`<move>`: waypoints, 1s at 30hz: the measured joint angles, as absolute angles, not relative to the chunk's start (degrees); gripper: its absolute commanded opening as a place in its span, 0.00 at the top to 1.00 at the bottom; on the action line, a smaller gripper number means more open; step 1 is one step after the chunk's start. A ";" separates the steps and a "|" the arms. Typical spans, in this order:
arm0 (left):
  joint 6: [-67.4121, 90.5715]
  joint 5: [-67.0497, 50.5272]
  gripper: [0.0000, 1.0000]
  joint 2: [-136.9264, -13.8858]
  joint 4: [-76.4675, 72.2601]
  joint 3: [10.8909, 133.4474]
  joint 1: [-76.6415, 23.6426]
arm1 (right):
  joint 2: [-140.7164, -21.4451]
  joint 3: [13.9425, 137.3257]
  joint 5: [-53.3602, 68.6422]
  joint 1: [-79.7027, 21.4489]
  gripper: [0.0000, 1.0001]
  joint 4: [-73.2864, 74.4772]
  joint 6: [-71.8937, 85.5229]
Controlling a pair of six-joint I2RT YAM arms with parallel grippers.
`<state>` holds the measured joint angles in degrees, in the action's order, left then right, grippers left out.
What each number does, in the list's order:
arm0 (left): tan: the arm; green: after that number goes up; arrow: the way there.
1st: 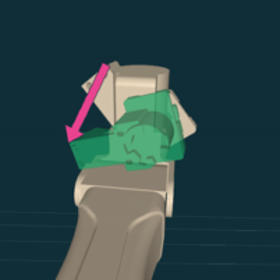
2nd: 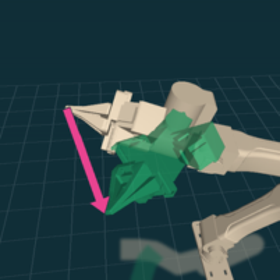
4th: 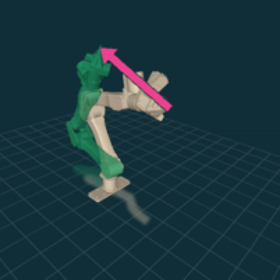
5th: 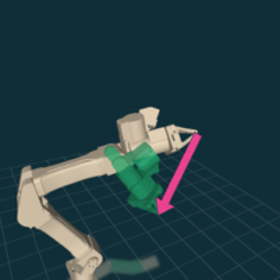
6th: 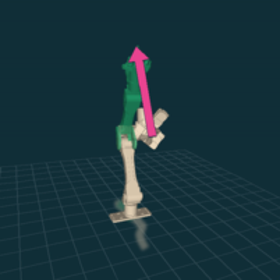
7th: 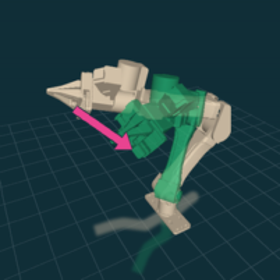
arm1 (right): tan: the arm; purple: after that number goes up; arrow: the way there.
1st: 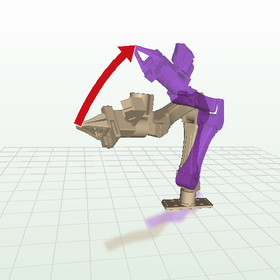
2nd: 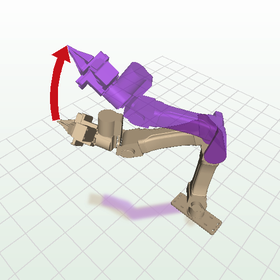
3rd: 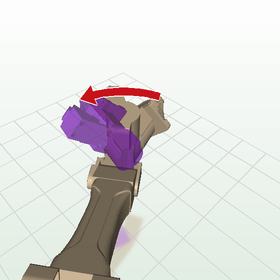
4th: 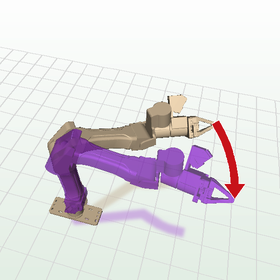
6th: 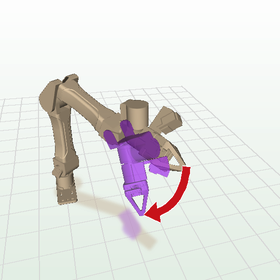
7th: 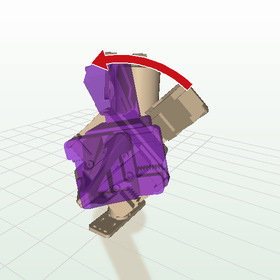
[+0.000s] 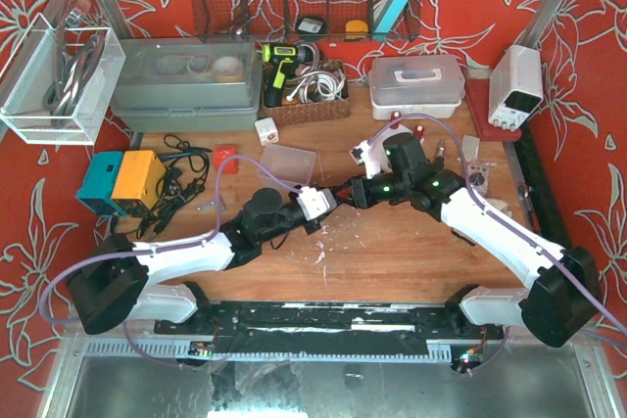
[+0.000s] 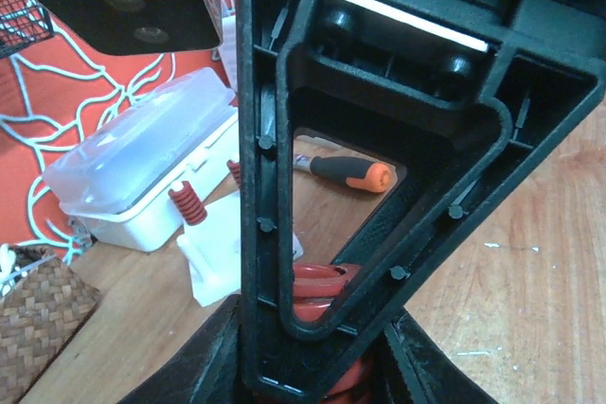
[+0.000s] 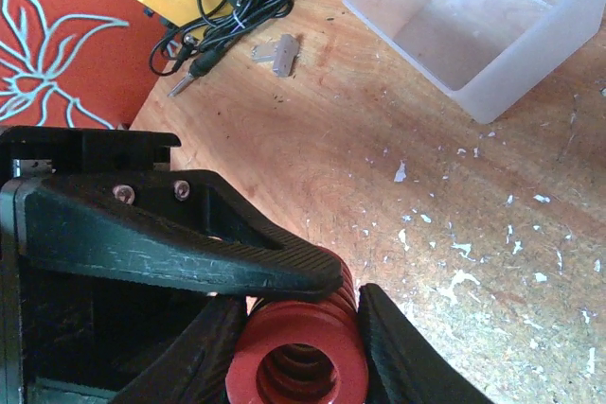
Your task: Install the large spring
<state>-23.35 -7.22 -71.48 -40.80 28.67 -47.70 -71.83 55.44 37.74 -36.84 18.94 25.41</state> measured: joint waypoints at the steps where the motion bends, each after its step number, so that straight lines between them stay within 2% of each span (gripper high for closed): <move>1: -23.29 -7.05 0.45 -71.53 -40.84 28.67 -47.72 | -71.81 55.44 37.54 -36.86 0.84 18.96 25.26; 3: -23.00 -6.33 0.34 -71.57 -40.93 28.67 -47.75 | -71.68 55.44 36.80 -37.06 0.86 19.14 25.19; 6: -22.48 -4.62 0.24 -71.57 -41.17 28.69 -47.75 | -71.26 55.44 34.48 -37.04 0.89 19.59 25.21; 7: -22.28 -3.92 0.17 -71.57 -41.19 28.69 -47.75 | -71.07 55.44 33.56 -37.04 0.89 19.73 25.19; 8: -22.06 -3.20 0.02 -71.57 -41.15 28.69 -47.75 | -70.87 55.44 32.38 -37.04 0.89 19.88 25.19; 9: -21.76 -2.42 0.00 -71.57 -41.15 28.67 -47.75 | -70.72 55.44 31.27 -37.04 0.90 20.08 25.15; 20: -16.71 6.87 0.00 -71.48 -41.93 23.38 -47.75 | -72.20 59.27 11.49 -36.03 0.91 25.85 21.23; 30: -12.97 7.70 0.00 -71.57 -48.23 15.97 -49.19 | -85.32 70.30 -2.81 -31.68 0.91 28.77 16.69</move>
